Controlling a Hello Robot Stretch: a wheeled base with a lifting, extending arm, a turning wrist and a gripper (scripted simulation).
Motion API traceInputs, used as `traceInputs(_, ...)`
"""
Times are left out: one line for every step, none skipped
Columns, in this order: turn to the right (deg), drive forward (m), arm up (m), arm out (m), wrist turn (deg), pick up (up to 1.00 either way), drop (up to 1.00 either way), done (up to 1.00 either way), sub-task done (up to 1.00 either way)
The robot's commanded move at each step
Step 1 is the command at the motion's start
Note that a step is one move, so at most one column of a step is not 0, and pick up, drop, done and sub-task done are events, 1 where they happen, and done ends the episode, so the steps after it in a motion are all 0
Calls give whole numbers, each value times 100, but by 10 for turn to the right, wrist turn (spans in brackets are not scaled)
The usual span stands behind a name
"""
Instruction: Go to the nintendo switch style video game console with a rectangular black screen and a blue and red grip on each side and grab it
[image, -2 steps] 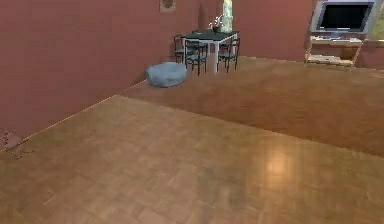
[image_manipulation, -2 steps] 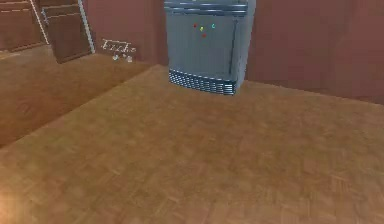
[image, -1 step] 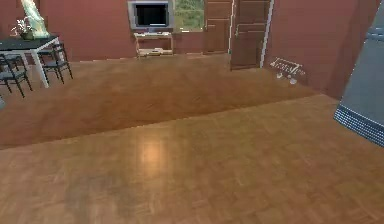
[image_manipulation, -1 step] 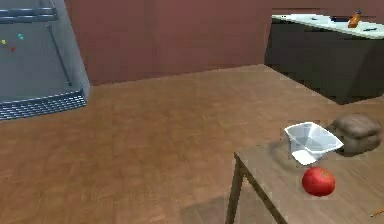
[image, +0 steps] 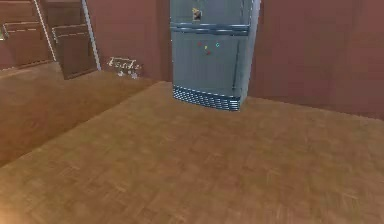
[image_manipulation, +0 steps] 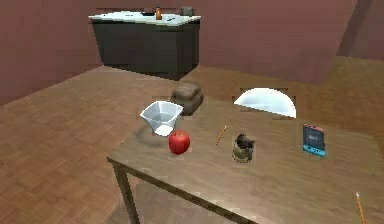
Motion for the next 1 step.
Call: traceInputs(330,0,0,0,0,0,0,0,0)
